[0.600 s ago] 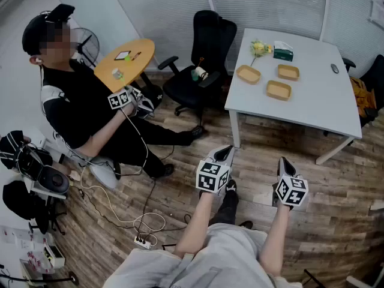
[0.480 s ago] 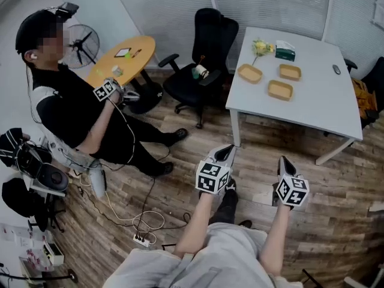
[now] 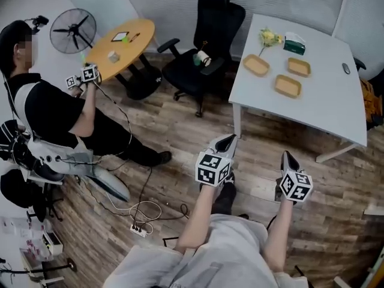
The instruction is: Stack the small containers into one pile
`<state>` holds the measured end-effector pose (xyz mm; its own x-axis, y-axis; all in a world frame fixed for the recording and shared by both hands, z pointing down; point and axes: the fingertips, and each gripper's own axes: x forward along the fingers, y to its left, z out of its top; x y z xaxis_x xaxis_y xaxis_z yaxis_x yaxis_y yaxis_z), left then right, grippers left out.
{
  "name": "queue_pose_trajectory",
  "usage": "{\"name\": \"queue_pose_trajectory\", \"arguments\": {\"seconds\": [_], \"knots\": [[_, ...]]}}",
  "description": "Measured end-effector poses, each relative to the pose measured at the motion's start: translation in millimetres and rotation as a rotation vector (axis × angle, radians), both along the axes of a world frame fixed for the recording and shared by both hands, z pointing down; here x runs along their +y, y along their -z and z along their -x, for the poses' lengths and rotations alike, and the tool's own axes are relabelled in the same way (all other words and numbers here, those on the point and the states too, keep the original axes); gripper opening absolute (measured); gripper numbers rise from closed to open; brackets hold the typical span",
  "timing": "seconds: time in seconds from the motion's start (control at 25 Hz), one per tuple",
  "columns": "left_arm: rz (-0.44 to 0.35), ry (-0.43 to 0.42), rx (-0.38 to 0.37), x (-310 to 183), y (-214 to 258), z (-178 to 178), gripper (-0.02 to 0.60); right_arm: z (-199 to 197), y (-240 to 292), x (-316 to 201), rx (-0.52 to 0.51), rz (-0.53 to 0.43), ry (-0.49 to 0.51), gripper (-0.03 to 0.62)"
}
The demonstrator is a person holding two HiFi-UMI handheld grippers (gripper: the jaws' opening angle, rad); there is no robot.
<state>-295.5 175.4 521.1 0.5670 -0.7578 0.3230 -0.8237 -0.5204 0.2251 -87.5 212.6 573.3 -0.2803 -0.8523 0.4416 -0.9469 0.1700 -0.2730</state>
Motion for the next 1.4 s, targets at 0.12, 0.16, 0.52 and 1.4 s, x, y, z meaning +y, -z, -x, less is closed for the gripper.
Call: {"name": "queue_pose_trajectory", "arguments": {"seconds": [0.12, 0.16, 0.52, 1.4], "knots": [[0.010, 0.014, -0.001, -31.3, -2.6, 6.2, 0.005, -0.4, -3.0, -32.8, -0.006, 0.001, 0.004, 0.000], [0.013, 0.014, -0.002, -42.7, -3.3, 6.1, 0.005, -1.1, -2.5, -44.0, -0.005, 0.001, 0.007, 0.000], [-0.003, -0.066, -0.002, -144.8, 3.2, 11.3, 0.006, -1.7, 8.6, -129.7, 0.039, -0.021, 0.001, 0.000], [0.015, -0.341, -0.212, -283.5, -60.2, -33.1, 0.005, -48.5, -18.7, -226.1, 0.087, 0.029, -0.051, 0.000]]}}
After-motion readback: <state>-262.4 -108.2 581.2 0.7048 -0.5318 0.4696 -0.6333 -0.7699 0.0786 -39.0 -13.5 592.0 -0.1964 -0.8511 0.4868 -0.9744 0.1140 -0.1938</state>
